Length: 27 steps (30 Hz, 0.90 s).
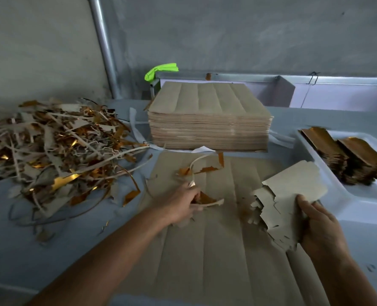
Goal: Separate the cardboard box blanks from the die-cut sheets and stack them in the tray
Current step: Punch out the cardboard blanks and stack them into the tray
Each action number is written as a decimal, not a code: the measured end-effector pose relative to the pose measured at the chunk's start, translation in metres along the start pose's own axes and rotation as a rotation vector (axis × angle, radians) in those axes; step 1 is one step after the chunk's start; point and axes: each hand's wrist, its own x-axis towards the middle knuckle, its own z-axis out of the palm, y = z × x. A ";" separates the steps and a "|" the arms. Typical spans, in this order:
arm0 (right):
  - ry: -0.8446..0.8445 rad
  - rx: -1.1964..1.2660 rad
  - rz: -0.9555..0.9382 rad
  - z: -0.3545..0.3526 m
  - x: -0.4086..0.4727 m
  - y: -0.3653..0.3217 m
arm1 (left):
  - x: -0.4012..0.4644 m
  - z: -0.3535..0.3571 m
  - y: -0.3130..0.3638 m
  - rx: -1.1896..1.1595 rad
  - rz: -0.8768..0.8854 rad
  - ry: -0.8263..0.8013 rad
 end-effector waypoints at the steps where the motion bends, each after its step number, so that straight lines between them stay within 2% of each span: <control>1: -0.002 -0.002 0.015 -0.001 0.001 0.002 | 0.001 0.000 -0.002 0.006 0.018 -0.004; 4: 0.009 0.000 0.038 -0.005 0.001 0.008 | 0.000 0.003 -0.005 0.089 0.055 -0.014; 9: 0.039 0.038 0.076 -0.014 0.006 0.017 | 0.003 -0.005 -0.010 0.273 0.066 0.120; 13: 0.055 0.033 0.126 -0.016 0.011 0.018 | 0.004 -0.014 -0.023 0.243 0.073 0.176; 17: 0.063 0.055 0.138 -0.015 0.012 0.017 | 0.017 -0.068 -0.056 0.368 -0.043 0.314; 21: 0.029 0.009 0.122 -0.012 0.006 0.016 | 0.014 -0.159 -0.118 0.329 -0.326 0.627; 22: 0.015 0.006 0.118 -0.011 0.005 0.016 | 0.009 -0.177 -0.133 0.359 -0.423 0.627; 24: -0.005 -0.002 0.110 -0.009 0.004 0.016 | -0.003 -0.197 -0.151 0.369 -0.600 0.420; 26: -0.010 -0.026 0.112 -0.008 0.005 0.017 | -0.011 -0.200 -0.156 0.395 -0.630 0.230; 27: -0.008 -0.034 0.117 -0.008 0.006 0.016 | -0.012 -0.195 -0.154 0.413 -0.602 0.194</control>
